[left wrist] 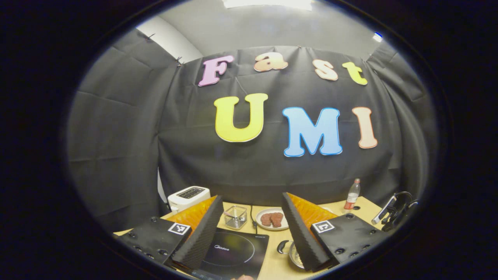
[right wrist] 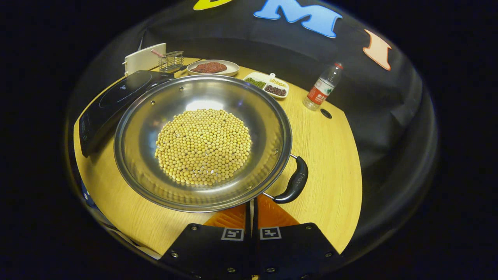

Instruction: First push the handle of the pot to place it horizontally, then grasp the pot with both hands and set it on the induction cooktop.

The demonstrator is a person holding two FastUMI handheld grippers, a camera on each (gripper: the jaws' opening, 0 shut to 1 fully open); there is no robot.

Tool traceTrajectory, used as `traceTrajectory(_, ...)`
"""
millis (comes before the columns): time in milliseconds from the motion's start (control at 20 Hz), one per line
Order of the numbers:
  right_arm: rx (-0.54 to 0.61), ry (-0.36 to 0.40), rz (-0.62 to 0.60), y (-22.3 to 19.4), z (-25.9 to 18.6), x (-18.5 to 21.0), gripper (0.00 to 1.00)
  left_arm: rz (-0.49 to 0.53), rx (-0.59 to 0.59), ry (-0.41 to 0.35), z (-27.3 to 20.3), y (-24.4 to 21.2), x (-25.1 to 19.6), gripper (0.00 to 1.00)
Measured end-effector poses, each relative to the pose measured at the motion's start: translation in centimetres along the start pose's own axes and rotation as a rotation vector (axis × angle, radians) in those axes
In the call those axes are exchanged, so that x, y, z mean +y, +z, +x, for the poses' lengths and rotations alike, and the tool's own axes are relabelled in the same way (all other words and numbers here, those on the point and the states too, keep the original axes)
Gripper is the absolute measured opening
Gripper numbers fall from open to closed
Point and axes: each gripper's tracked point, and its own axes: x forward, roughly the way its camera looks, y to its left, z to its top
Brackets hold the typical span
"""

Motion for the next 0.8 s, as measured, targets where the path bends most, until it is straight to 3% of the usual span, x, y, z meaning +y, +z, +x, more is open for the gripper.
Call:
traceTrajectory(200, -0.017, -0.025, -0.009, 0.8, 0.9, -0.6, 0.01, 0.011, 0.002, 0.031, -0.3, -0.2, 0.8, 1.00)
traceTrajectory(700, -0.126, -0.092, 0.183, 2.6, -1.3, -3.5, 0.01, 0.022, 0.033, 0.006, -0.1, -2.1, -0.2, 0.98)
traceTrajectory(800, -0.168, -0.082, 0.252, 3.2, -2.6, -4.0, 0.26, 0.023, 0.049, -0.011, 0.4, -3.1, -0.9, 1.00)
